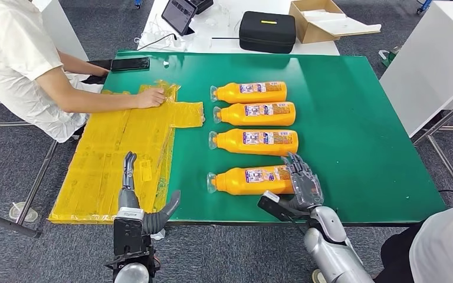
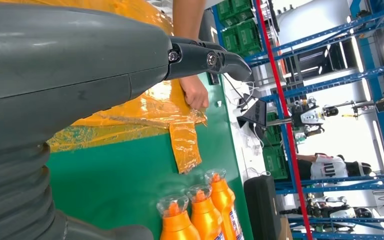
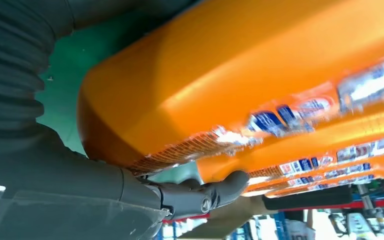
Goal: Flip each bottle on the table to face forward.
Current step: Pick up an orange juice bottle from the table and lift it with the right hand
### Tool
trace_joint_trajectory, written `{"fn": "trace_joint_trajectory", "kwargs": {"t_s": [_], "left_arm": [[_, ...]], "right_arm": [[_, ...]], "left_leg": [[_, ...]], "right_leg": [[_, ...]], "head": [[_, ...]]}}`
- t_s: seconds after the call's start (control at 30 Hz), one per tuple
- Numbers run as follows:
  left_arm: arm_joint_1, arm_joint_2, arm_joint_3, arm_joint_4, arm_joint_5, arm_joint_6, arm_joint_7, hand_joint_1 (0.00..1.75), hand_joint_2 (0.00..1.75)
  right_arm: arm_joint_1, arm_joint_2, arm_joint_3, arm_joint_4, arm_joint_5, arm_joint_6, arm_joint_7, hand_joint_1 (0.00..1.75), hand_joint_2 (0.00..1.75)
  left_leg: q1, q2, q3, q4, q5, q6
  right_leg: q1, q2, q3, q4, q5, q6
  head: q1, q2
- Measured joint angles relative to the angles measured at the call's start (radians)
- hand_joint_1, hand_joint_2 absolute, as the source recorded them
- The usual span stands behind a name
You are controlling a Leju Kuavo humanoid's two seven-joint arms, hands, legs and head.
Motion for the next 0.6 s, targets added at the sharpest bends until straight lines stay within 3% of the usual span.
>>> {"fn": "trace_joint_trajectory", "kwargs": {"t_s": [0.27,0.6], "left_arm": [[-0.001,0.000,0.000,0.005,0.006,-0.003,-0.002,0.00,1.75],[-0.005,-0.003,0.000,0.007,0.006,-0.008,-0.005,0.00,1.75]], "right_arm": [[-0.020,-0.002,0.010,0.030,0.006,0.004,0.000,1.75,1.75],[-0.049,-0.015,0.053,0.082,0.097,-0.006,0.083,1.75,1.75]], "left_leg": [[0.000,0.001,0.005,0.000,0.000,0.000],[0.000,0.001,0.011,0.000,-0.001,0.000]], "right_leg": [[0.000,0.000,0.004,0.000,0.000,0.000],[0.000,0.001,0.009,-0.001,0.000,0.000]], "head": [[0.000,0.000],[0.000,0.000]]}}
